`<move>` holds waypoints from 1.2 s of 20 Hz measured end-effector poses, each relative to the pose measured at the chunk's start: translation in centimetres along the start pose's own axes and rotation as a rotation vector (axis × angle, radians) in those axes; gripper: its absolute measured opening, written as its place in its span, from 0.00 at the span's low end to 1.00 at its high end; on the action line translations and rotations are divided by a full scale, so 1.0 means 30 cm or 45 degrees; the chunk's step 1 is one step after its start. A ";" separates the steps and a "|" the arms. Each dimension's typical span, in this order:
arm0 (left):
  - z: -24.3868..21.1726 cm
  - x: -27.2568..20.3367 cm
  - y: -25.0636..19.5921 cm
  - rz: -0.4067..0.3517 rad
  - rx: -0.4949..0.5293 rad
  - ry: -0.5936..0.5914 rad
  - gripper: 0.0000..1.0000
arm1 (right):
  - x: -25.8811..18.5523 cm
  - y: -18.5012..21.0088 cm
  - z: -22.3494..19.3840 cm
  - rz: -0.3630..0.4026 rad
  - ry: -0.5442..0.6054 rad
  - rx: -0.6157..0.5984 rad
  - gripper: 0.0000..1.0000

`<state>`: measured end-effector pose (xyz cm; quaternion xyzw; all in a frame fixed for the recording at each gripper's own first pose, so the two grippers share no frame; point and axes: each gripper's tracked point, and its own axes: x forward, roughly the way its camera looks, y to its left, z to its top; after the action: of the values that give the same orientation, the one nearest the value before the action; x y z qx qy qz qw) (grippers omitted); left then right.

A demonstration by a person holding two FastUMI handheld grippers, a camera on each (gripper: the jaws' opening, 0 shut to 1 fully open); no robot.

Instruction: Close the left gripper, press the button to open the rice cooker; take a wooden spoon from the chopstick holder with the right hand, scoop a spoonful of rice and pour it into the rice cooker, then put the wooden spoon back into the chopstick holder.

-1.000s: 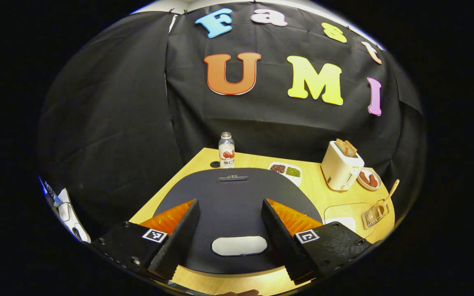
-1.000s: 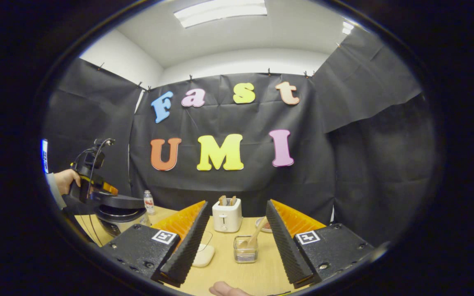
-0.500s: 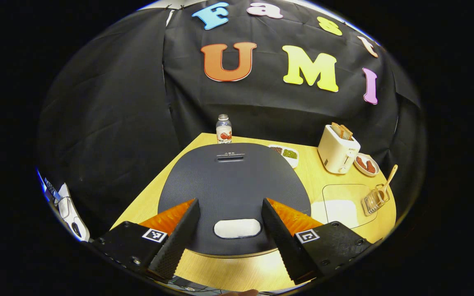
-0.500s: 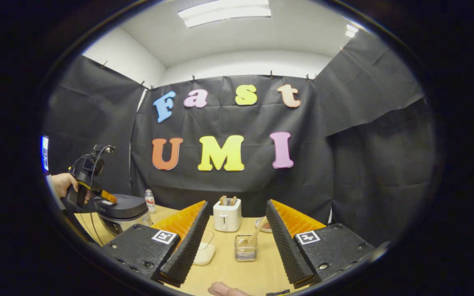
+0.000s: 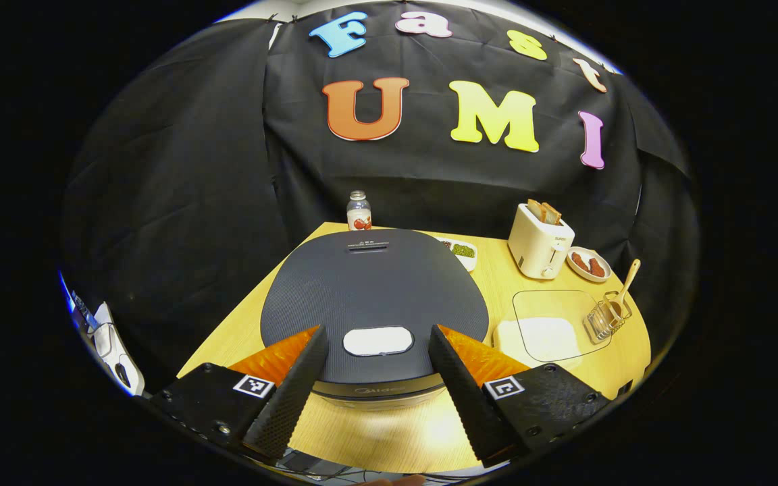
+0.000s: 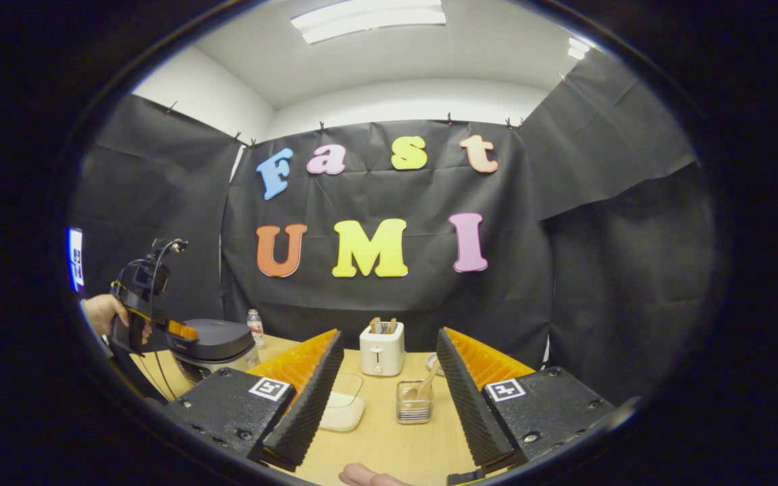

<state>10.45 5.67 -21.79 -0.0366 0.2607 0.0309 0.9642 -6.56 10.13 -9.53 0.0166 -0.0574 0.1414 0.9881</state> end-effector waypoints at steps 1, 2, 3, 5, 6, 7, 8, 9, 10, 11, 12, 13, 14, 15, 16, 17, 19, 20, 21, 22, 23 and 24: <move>-0.002 -0.001 0.000 -0.001 0.003 -0.025 0.98 | -0.014 0.004 0.013 -0.004 -0.009 -0.006 0.90; 0.001 -0.002 0.001 0.001 0.000 -0.052 0.98 | -0.024 0.001 0.028 -0.017 -0.018 -0.022 0.92; 0.005 0.001 0.002 0.009 -0.002 -0.085 0.98 | -0.036 -0.001 0.039 -0.033 -0.022 -0.036 0.90; 0.008 0.004 0.003 0.029 -0.006 -0.150 1.00 | -0.067 0.015 0.074 -0.047 -0.043 -0.046 0.90; 0.005 0.021 -0.001 0.034 -0.001 -0.180 0.98 | -0.083 0.017 0.093 -0.054 -0.058 -0.046 0.90; -0.003 0.037 -0.001 0.032 -0.003 -0.189 0.98 | -0.102 0.020 0.113 -0.057 -0.077 -0.053 0.90; -0.017 0.035 -0.005 0.027 -0.006 -0.195 0.98 | -0.122 0.025 0.131 -0.057 -0.097 -0.066 0.90; -0.009 0.037 -0.003 0.018 -0.019 -0.217 0.99 | -0.139 0.025 0.147 -0.061 -0.116 -0.082 0.90; -0.018 0.041 -0.003 0.014 -0.027 -0.231 0.99 | -0.155 0.021 0.160 -0.067 -0.134 -0.097 0.90; -0.004 0.036 -0.002 0.015 -0.032 -0.263 0.99 | -0.166 0.021 0.173 -0.073 -0.149 -0.109 0.90; -0.003 0.036 -0.001 0.023 -0.022 -0.290 0.99 | -0.176 0.024 0.186 -0.077 -0.163 -0.117 0.90; -0.007 0.031 0.000 0.037 -0.010 -0.307 0.98 | -0.181 0.029 0.197 -0.076 -0.172 -0.124 0.92; -0.005 0.022 0.000 0.057 -0.003 -0.324 0.97 | -0.184 0.034 0.199 -0.077 -0.179 -0.130 0.92; -0.010 0.006 -0.001 0.075 0.003 -0.330 0.97 | -0.182 0.036 0.195 -0.081 -0.178 -0.138 0.92; -0.012 -0.013 -0.006 0.091 0.007 -0.341 0.85 | -0.177 0.039 0.187 -0.081 -0.169 -0.145 0.92; -0.002 -0.040 -0.017 0.099 0.013 -0.367 0.96 | -0.172 0.041 0.180 -0.082 -0.160 -0.142 0.92; 0.008 -0.095 -0.041 0.113 0.018 -0.404 0.95 | -0.159 0.039 0.158 -0.086 -0.125 -0.134 0.90; 0.015 -0.119 -0.052 0.114 0.030 -0.424 0.95 | -0.154 0.033 0.148 -0.092 -0.108 -0.132 0.90; 0.021 -0.150 -0.075 0.095 0.032 -0.439 0.95 | -0.149 0.024 0.144 -0.102 -0.095 -0.128 0.90; 0.026 -0.182 -0.103 0.069 0.027 -0.445 0.95 | -0.141 0.014 0.140 -0.114 -0.086 -0.124 0.92; 0.026 -0.213 -0.132 0.033 0.018 -0.444 0.94 | -0.136 0.005 0.139 -0.125 -0.081 -0.121 0.90; 0.020 -0.239 -0.157 -0.005 0.008 -0.442 0.94 | -0.135 -0.001 0.135 -0.133 -0.076 -0.121 0.90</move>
<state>4.94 0.73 -17.39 -0.0284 0.0903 0.0342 0.9949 -10.84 8.78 -5.98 -0.0232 -0.0926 0.0862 0.9917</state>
